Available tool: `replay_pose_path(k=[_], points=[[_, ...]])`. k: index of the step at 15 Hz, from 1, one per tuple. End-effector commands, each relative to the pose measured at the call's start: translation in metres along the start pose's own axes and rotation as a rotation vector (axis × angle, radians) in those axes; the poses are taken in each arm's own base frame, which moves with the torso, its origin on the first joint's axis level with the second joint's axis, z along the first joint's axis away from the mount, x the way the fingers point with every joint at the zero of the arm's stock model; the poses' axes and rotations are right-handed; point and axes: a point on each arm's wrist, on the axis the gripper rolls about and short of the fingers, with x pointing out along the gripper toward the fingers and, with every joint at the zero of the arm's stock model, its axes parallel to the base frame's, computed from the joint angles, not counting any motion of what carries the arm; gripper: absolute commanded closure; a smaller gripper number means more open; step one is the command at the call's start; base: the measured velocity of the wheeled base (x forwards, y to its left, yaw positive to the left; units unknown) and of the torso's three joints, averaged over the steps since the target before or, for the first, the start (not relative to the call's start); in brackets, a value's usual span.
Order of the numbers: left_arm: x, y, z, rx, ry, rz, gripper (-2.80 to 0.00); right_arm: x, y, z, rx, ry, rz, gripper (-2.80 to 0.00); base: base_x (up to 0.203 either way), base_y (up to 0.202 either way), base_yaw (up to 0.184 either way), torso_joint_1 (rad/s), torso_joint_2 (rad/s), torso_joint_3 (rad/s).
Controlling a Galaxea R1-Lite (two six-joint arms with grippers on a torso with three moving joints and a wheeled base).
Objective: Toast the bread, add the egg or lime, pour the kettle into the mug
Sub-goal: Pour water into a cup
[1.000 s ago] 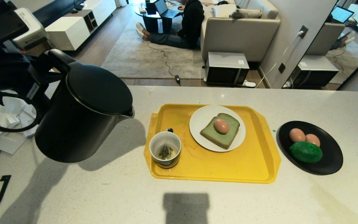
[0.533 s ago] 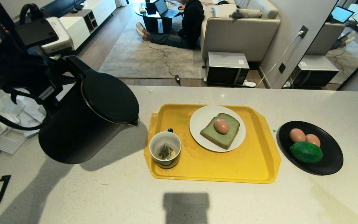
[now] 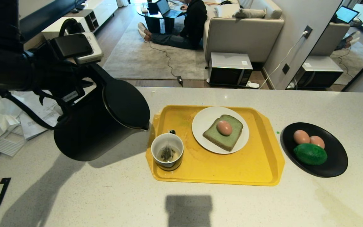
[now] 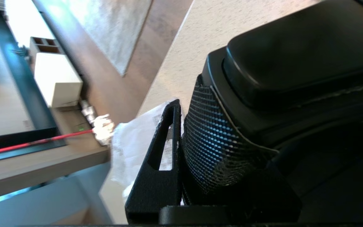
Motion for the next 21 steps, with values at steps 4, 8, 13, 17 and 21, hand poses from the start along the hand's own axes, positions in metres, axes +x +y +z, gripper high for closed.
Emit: replay_pose_path(k=[4,8,13,17,21], points=[[0.011,-0.014,0.027,0.059,0.036,0.016,0.0,0.0,0.0,0.0,-0.001,0.002,0.001,0.0,0.0,0.0,0.0,0.0,0.0,0.0],[0.016,-0.027,0.039,0.085,0.043,-0.001,0.0,0.0,0.0,0.0,-0.001,0.002,0.001,0.0,0.0,0.0,0.0,0.0,0.0,0.0],[0.015,-0.026,0.05,0.155,0.088,0.005,0.0,0.0,0.0,0.0,-0.001,0.002,0.001,0.0,0.0,0.0,0.0,0.0,0.0,0.0],[0.016,-0.029,0.058,0.232,0.139,-0.025,0.0,0.0,0.0,0.0,-0.001,0.002,0.001,0.0,0.0,0.0,0.0,0.0,0.0,0.0],[0.016,-0.028,0.066,0.243,0.125,-0.012,0.0,0.0,0.0,0.0,-0.001,0.002,0.001,0.0,0.0,0.0,0.0,0.0,0.0,0.0]])
